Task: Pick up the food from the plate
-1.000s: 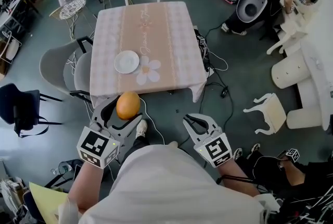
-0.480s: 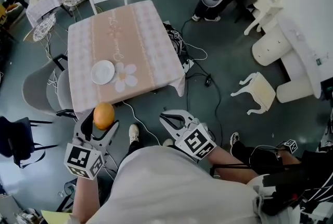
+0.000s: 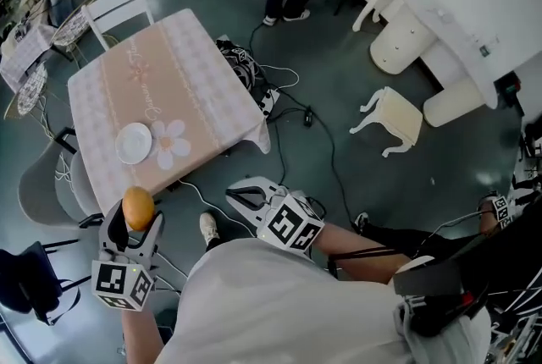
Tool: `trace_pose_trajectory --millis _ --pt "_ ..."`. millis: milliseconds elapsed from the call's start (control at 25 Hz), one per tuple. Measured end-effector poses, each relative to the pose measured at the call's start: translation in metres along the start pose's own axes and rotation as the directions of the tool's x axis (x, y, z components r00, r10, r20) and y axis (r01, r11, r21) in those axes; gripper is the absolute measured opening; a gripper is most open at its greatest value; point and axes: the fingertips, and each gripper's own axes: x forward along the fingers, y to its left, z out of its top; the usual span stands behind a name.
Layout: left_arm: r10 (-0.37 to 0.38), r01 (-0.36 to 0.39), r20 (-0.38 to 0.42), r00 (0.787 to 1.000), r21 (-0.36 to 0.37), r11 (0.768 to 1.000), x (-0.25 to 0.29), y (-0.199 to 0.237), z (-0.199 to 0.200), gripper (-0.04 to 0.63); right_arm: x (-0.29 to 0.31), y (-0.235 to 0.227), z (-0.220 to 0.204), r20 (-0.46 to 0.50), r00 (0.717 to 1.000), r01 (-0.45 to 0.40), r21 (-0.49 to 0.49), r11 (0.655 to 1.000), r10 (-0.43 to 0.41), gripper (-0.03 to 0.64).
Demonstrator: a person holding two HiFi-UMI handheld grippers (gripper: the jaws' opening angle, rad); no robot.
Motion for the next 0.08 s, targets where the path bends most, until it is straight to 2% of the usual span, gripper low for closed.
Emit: trace_pose_trajectory --millis 80 --pt "0.005 -0.005 -0.005 1.0 -0.002 1.0 -0.0016 0.0023 -0.0017 0.352 0.0023 0.0026 0.0013 0.002 1.0 -0.007 -0.001 1.0 0.007 0.016"
